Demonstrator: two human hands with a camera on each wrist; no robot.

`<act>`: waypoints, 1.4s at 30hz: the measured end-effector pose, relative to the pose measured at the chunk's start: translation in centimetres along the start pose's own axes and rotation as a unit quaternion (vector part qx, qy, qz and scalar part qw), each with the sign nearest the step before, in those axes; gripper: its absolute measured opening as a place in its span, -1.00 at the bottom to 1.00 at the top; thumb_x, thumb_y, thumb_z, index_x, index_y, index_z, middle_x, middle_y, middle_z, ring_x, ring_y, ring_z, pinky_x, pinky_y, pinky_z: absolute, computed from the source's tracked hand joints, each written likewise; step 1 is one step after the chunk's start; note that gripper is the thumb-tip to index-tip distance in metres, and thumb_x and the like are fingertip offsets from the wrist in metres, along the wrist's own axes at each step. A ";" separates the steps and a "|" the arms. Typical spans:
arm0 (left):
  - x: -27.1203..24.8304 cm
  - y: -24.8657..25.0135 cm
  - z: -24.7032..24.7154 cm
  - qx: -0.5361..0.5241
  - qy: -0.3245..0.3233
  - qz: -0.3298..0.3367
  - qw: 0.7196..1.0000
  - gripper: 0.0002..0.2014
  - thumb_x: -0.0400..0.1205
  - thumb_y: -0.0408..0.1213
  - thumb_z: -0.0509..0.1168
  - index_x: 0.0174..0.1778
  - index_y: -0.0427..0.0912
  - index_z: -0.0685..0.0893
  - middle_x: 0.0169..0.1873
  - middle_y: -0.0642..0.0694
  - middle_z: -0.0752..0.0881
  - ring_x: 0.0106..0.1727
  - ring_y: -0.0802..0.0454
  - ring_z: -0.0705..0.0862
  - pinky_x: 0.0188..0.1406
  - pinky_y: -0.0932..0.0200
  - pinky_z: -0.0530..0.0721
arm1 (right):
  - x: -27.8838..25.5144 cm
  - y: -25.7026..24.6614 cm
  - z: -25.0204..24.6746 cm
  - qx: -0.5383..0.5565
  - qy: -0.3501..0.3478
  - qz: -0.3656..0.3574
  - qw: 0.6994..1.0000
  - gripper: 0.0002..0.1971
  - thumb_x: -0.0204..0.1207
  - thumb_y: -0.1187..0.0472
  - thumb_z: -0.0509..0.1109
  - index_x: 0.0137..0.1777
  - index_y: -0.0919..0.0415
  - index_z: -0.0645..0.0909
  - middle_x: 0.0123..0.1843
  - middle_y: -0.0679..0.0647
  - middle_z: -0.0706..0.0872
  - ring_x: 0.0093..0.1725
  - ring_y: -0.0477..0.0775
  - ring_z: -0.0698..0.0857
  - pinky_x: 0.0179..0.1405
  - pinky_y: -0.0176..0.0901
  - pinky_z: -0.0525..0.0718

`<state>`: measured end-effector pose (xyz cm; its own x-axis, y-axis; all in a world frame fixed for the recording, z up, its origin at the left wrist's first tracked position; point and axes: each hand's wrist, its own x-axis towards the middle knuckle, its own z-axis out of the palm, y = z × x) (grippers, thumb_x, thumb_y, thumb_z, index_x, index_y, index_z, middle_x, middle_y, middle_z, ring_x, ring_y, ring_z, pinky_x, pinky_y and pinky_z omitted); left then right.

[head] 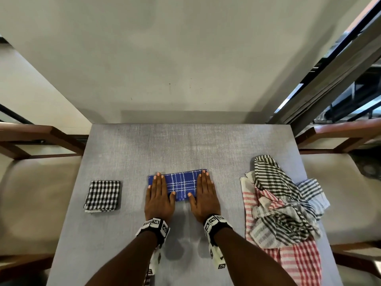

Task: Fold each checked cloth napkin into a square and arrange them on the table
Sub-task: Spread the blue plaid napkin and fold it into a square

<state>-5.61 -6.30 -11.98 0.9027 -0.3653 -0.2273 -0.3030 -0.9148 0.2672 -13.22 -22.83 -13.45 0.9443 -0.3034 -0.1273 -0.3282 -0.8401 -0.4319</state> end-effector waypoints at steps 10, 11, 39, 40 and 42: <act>-0.7 3.9 1.5 0.015 -0.072 0.130 0.989 -0.37 0.70 0.06 -0.27 0.71 -0.07 -0.15 0.68 0.02 -0.21 0.70 0.07 -0.24 0.69 -0.04 -0.10 | 0.4 0.5 0.3 -0.022 -0.016 -0.015 1.000 -0.17 0.49 -0.02 0.08 0.71 0.39 0.03 0.75 0.29 -0.03 0.75 0.22 -0.04 0.70 0.08 -0.12; -0.8 3.6 1.5 0.021 -0.064 0.122 0.990 -0.36 0.70 0.05 -0.25 0.71 -0.07 -0.14 0.69 0.02 -0.19 0.70 0.07 -0.23 0.67 -0.04 -0.10 | 0.3 0.6 0.5 -0.023 -0.012 -0.016 1.000 -0.18 0.50 -0.02 0.07 0.71 0.39 0.04 0.75 0.29 -0.02 0.75 0.22 -0.04 0.70 0.08 -0.11; -0.4 -0.3 -4.0 0.015 -0.081 -0.010 0.997 -0.06 0.52 0.45 -0.15 0.70 -0.08 -0.17 0.69 -0.20 -0.24 0.70 -0.17 -0.25 0.60 -0.27 -0.24 | 0.8 -0.1 -3.8 0.032 -0.102 -0.005 0.994 -0.20 0.62 -0.15 -0.06 0.73 0.29 -0.19 0.76 0.16 -0.19 0.75 0.10 -0.20 0.72 0.14 -0.02; -0.6 0.4 -4.4 -0.001 -0.051 0.009 0.999 -0.11 0.56 0.38 -0.06 0.70 -0.09 -0.07 0.70 -0.22 -0.15 0.71 -0.19 -0.16 0.59 -0.25 -0.18 | 0.7 -0.4 -3.7 0.065 -0.058 0.012 0.996 -0.21 0.62 -0.14 -0.06 0.74 0.29 -0.12 0.77 0.17 -0.12 0.75 0.11 -0.14 0.73 0.13 -0.01; -0.5 2.3 -4.5 -0.099 -0.028 0.069 0.992 -0.27 0.65 0.15 0.15 0.67 -0.13 0.12 0.67 -0.21 0.08 0.68 -0.21 0.08 0.63 -0.19 0.05 | 0.4 -1.1 -3.4 0.101 0.048 0.058 0.992 -0.32 0.65 -0.03 0.07 0.71 0.30 0.16 0.73 0.22 0.17 0.72 0.21 0.11 0.69 0.16 0.16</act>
<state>-5.42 -7.46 -7.00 0.8363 -0.4993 -0.2266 -0.3518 -0.8056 0.4767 -12.62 -23.59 -9.97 0.8902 -0.4432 -0.1054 -0.4145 -0.6921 -0.5909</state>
